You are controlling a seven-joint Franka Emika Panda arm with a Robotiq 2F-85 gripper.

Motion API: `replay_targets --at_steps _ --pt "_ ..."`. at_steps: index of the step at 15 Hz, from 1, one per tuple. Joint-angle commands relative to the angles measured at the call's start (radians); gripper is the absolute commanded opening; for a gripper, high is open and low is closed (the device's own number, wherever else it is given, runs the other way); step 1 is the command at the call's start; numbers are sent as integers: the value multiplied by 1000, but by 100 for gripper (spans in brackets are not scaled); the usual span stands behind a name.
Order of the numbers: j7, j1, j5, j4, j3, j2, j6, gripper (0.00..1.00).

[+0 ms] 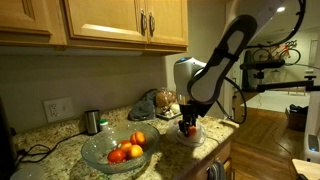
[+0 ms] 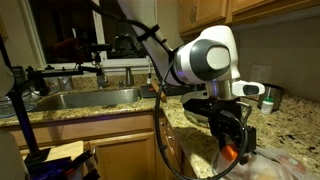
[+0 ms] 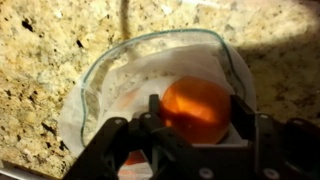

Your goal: Take one peach from the plastic and put it in the glass bowl

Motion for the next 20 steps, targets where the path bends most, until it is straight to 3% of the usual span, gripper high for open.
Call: replay_targets --at_steps 1,3,6,20 --pt "-48 -18 46 18 8 22 0 45" --pt "-51 -16 51 25 3 26 -2 89" --pt "-48 -14 48 30 2 23 -7 99" --pt "-52 -10 49 61 6 28 -26 100"
